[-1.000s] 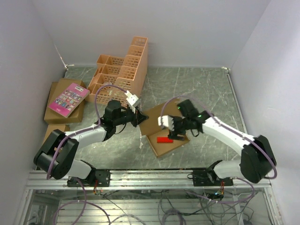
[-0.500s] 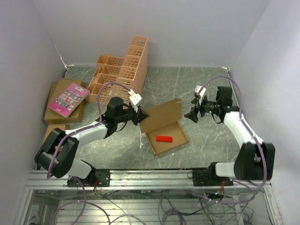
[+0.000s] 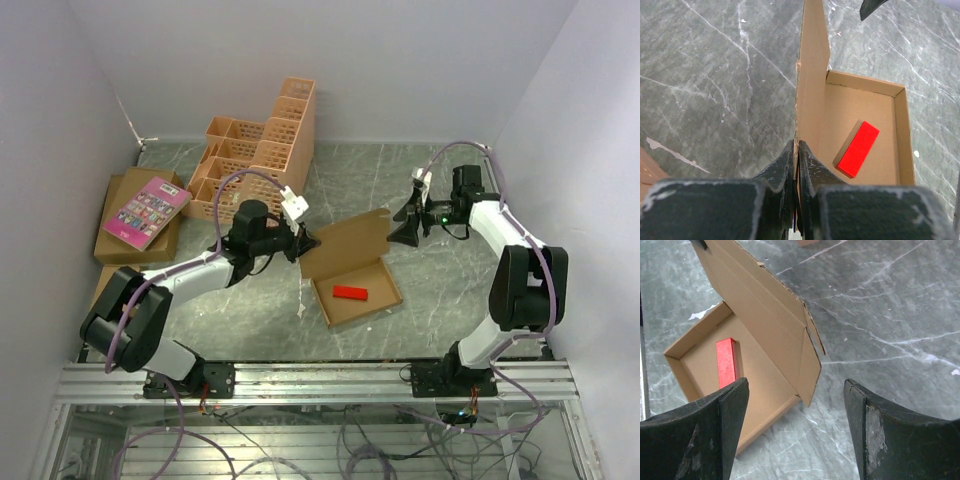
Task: Fold the paper box
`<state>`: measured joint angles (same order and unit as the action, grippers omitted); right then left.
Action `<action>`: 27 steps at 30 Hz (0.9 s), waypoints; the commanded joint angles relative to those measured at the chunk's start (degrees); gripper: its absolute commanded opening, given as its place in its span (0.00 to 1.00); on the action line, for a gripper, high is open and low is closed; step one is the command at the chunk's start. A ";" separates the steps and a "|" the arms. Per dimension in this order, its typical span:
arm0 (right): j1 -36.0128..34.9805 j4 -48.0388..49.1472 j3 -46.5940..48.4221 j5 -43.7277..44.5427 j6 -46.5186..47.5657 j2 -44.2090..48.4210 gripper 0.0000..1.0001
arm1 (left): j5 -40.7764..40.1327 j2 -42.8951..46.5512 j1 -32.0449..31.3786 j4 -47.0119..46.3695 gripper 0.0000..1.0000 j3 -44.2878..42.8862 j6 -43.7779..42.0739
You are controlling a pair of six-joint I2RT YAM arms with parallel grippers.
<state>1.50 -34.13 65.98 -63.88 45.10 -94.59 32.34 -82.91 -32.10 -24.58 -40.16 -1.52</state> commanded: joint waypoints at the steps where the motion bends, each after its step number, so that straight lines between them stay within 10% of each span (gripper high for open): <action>1: -1.32 -0.16 1.26 -0.75 -2.41 -2.46 0.73 | 0.70 -1.50 -0.26 1.15 0.13 -2.37 -2.46; 8: -1.76 0.76 2.97 0.48 -3.88 -5.17 0.58 | 0.86 -2.79 -0.27 3.10 0.12 -4.42 -3.88; 20: -1.77 -1.49 1.17 0.50 -1.40 -3.61 0.00 | 0.40 -4.24 -0.26 4.52 0.13 -6.95 -4.19; 27: -1.76 12.74 -7.37 5.40 -12.74 5.77 0.00 | -6.28 -5.13 -0.25 5.57 0.19 -8.82 0.66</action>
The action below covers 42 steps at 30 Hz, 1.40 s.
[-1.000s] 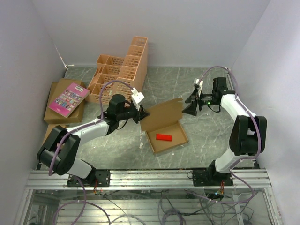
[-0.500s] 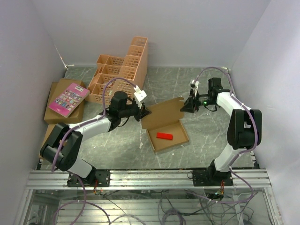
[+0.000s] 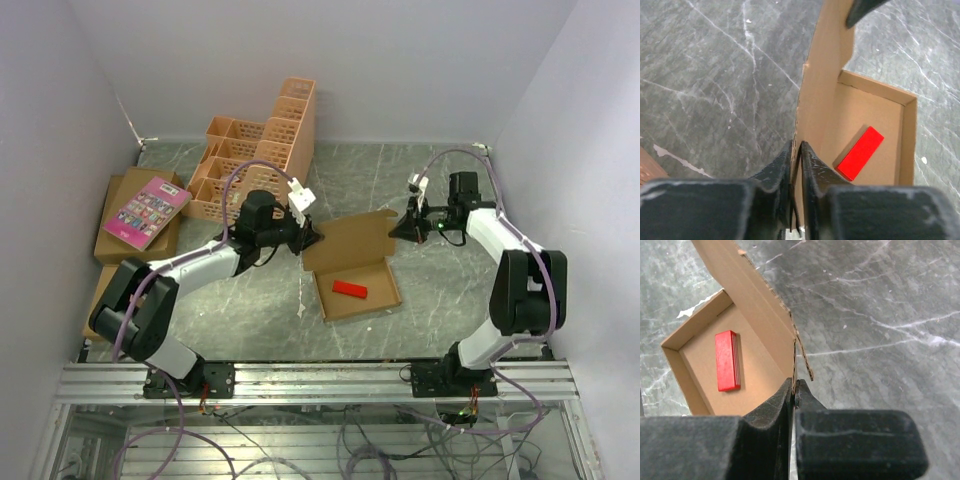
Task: Fold the paper box
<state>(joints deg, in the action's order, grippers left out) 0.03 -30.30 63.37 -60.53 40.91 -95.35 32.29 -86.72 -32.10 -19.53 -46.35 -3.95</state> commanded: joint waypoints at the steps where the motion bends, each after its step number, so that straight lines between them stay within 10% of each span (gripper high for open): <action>1: -0.32 12.36 -6.53 3.40 -11.56 8.11 0.00 | -6.80 -1.84 -0.25 1.09 0.25 -3.35 4.77; 7: -0.25 16.55 -10.63 7.06 -13.16 12.64 0.00 | -6.07 -0.69 0.17 1.29 0.59 -2.68 12.37; 16: -0.01 11.98 -10.54 3.62 -7.50 13.64 0.00 | -4.53 16.17 7.73 -14.10 0.79 14.88 22.37; 42: -0.03 12.64 -10.37 3.21 -9.79 11.78 0.00 | -14.27 5.09 0.77 -23.27 0.42 15.83 26.91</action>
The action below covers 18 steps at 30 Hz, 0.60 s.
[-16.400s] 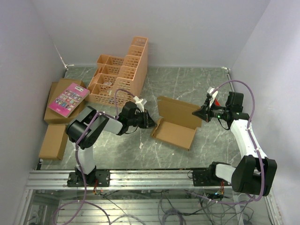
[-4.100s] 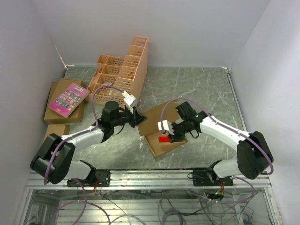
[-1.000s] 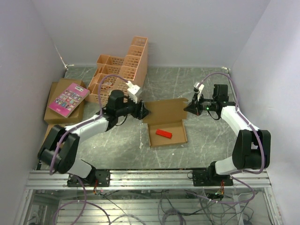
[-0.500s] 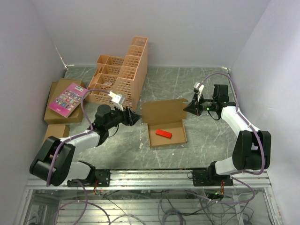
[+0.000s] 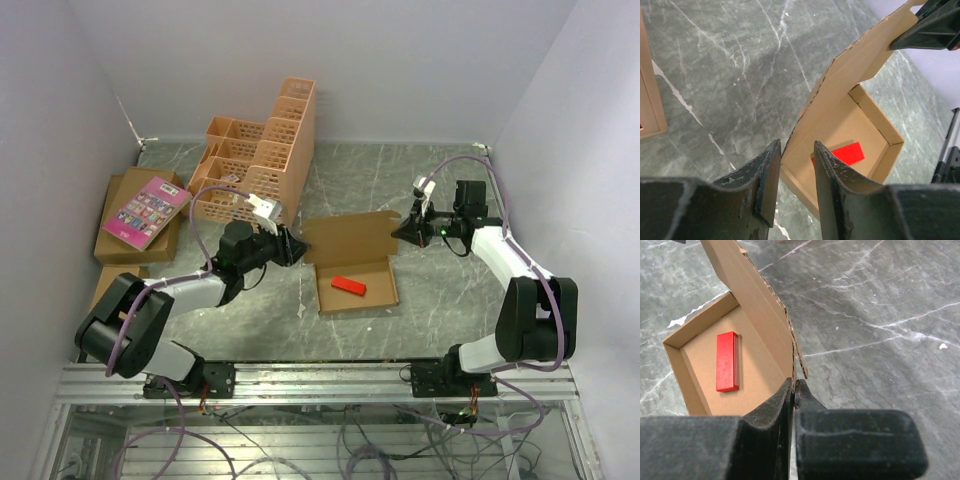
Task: Fold the paper box
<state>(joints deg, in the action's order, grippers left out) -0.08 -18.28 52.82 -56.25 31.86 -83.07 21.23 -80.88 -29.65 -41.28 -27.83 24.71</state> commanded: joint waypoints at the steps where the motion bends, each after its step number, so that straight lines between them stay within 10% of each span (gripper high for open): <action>1: 0.10 0.68 0.18 -1.01 -0.74 -0.46 0.00 | -3.57 -0.77 -2.29 -1.20 0.37 -2.98 -2.06; 9: 0.08 1.69 -0.53 -1.25 -1.95 0.21 0.00 | -13.67 2.18 -8.75 5.50 0.08 -5.17 -4.89; 18: -2.27 14.11 -5.48 8.35 -13.67 6.58 0.00 | -30.71 -0.14 -14.71 10.74 0.07 -11.44 -3.02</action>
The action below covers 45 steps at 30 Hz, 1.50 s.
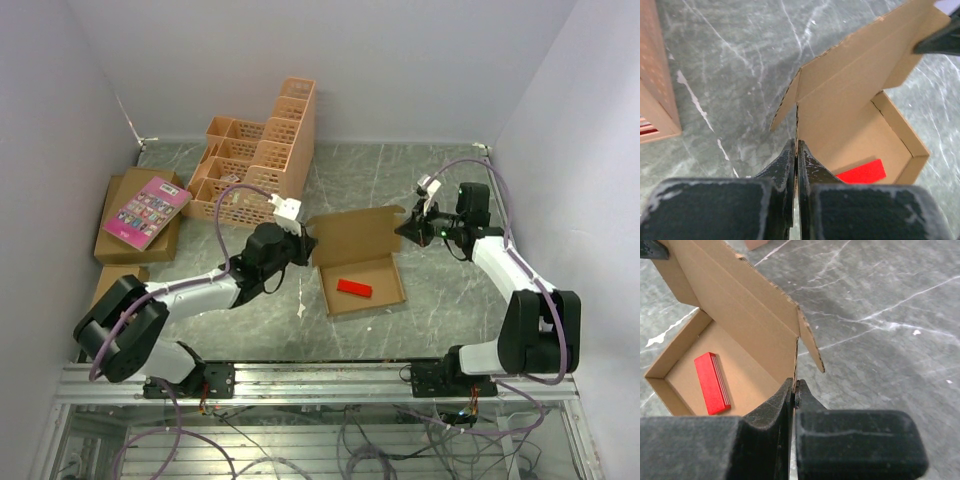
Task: Fold the paper box
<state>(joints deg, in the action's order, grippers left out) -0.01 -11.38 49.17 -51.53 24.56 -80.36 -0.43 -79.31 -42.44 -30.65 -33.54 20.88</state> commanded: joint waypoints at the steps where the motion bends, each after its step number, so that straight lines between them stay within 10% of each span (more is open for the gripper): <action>1: -3.02 8.35 -2.65 5.75 -7.32 4.55 0.00 | -10.60 -2.86 -2.30 0.60 0.07 -7.26 0.94; 10: -7.10 22.21 -9.04 25.42 -17.80 8.83 0.00 | -22.10 -17.20 -4.61 6.41 0.07 -22.70 -0.87; 20: -13.93 38.23 -16.13 50.32 -25.70 8.71 0.00 | -28.42 -20.83 -6.01 -5.92 0.07 -20.02 -3.22; 35: -17.37 65.85 -22.44 60.21 -25.55 -3.24 0.00 | -30.66 -30.49 -6.22 -19.81 0.07 -24.01 -14.20; 45: -17.35 60.50 -24.64 56.40 -35.03 -1.29 0.00 | -30.73 -31.17 -6.90 -22.84 0.07 -20.68 -12.52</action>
<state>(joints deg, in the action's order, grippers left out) -16.82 48.56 25.91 7.27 -5.69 -83.37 -30.57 -110.32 -48.16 -48.42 -55.81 7.73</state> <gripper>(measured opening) 0.010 0.071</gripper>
